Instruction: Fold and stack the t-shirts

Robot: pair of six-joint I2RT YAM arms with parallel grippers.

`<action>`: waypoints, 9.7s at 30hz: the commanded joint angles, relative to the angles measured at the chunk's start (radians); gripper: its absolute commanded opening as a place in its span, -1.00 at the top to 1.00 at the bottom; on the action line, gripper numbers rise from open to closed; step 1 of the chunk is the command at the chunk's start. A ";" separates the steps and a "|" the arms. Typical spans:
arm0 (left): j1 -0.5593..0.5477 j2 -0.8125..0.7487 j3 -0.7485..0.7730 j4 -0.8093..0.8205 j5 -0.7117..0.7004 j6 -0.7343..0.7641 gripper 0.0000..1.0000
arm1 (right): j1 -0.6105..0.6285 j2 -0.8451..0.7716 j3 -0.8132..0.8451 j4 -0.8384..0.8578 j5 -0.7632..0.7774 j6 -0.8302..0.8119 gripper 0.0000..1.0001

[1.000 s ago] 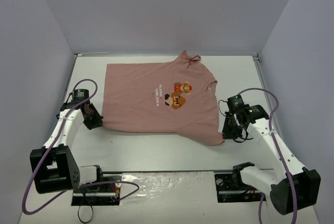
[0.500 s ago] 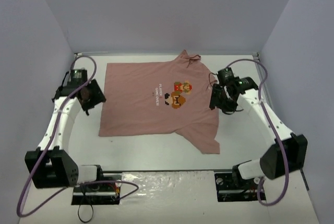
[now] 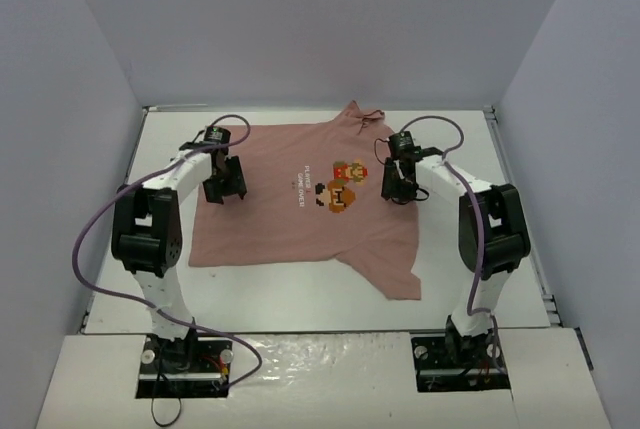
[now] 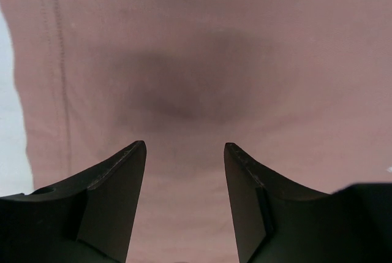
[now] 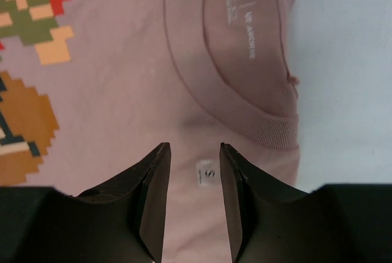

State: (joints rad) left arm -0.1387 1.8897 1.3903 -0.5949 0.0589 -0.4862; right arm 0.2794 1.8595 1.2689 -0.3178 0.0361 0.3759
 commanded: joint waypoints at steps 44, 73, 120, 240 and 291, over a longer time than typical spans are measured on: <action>0.002 0.113 0.147 0.079 -0.016 0.024 -0.13 | -0.033 0.260 0.286 0.121 0.077 -0.097 0.30; -0.025 -0.406 -0.199 0.031 0.035 -0.001 -0.14 | 0.013 0.096 0.310 0.127 0.025 -0.030 0.29; -0.027 -0.522 -0.306 -0.073 0.034 0.104 -0.14 | 0.053 0.456 0.696 0.144 -0.100 -0.637 1.00; 0.035 -0.108 0.363 -0.029 -0.031 0.039 -0.43 | -0.029 -0.014 0.307 0.164 0.054 -0.033 -0.16; 0.128 -0.383 -0.156 0.034 0.027 -0.058 -0.70 | -0.016 -0.392 -0.058 0.139 0.132 -0.031 -0.14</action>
State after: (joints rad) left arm -0.0807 1.5408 1.3174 -0.5617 0.0882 -0.5154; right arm 0.2677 1.6523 1.3057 -0.1587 0.1517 0.3003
